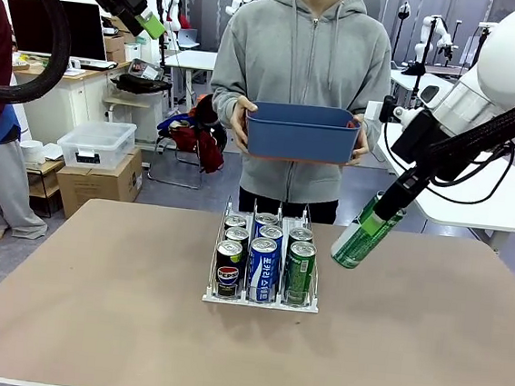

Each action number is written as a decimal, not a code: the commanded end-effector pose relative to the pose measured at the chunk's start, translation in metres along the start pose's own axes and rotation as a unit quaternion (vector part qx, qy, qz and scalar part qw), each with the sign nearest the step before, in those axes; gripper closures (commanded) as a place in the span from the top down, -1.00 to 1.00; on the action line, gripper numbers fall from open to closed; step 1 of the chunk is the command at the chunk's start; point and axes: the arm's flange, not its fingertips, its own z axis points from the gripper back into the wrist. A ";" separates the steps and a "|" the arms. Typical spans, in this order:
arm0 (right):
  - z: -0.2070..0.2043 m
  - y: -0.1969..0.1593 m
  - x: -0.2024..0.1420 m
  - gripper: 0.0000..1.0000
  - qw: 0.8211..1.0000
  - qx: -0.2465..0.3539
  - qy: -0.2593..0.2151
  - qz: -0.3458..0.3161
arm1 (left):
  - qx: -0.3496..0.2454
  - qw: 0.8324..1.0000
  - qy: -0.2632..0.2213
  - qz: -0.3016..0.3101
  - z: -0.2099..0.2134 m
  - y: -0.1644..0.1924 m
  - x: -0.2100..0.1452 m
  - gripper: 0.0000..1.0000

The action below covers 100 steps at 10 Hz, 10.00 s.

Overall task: Fill the beverage cans into the dispenser.
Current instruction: Place the picked Sprite in the line of the Automatic Can Dispenser with the same cans.

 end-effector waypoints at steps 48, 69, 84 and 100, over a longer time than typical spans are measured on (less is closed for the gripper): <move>-0.185 -0.074 0.099 0.15 0.985 -0.096 0.100 -0.100 | -0.001 1.000 0.000 0.001 0.001 0.001 -0.002 1.00; -0.178 -0.059 0.094 1.00 0.988 -0.065 0.110 -0.086 | -0.001 1.000 0.000 0.001 0.001 0.001 -0.002 1.00; 0.115 -0.079 0.080 1.00 0.996 -0.055 -0.072 -0.021 | -0.001 1.000 0.000 0.001 0.001 0.001 -0.002 1.00; 0.235 -0.096 0.082 1.00 0.983 -0.051 -0.173 -0.015 | -0.001 1.000 0.000 0.001 0.001 0.001 -0.002 1.00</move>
